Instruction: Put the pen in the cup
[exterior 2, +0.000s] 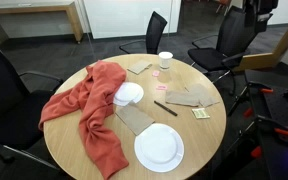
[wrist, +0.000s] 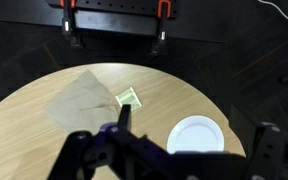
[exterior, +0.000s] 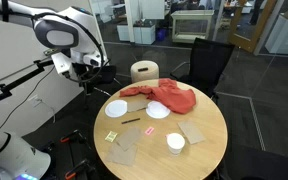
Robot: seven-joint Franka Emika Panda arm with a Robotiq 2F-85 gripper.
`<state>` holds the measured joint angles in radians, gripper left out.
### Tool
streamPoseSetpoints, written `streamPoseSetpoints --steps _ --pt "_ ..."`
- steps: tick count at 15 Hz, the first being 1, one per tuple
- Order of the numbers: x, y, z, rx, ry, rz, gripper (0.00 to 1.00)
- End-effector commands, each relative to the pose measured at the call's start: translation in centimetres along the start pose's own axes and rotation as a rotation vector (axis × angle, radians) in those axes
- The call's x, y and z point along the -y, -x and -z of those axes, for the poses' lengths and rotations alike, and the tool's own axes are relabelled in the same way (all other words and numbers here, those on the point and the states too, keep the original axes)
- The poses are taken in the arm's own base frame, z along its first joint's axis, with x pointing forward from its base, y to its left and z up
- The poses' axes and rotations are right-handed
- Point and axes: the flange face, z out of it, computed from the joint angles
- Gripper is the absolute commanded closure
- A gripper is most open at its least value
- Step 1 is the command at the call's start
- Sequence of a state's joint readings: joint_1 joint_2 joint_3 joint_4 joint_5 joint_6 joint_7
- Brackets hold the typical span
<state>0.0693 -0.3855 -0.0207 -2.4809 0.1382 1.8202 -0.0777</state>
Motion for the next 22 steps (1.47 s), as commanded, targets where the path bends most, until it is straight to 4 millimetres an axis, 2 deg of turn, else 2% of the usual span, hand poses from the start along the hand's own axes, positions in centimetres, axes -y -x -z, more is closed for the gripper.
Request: streamPoseSetpoints --steps 1,11,18,22 --pt "0.0 0.0 0.1 0.001 0.000 0.000 0.00" --pt "0.0 0.0 0.1 0.001 0.000 0.000 0.00" --pt "0.2 -3.9 -2.3 -0.080 0.040 -0.075 0.00" --pt "-0.2 -7.0 -4.8 -0.134 0.046 -0.134 0.00"
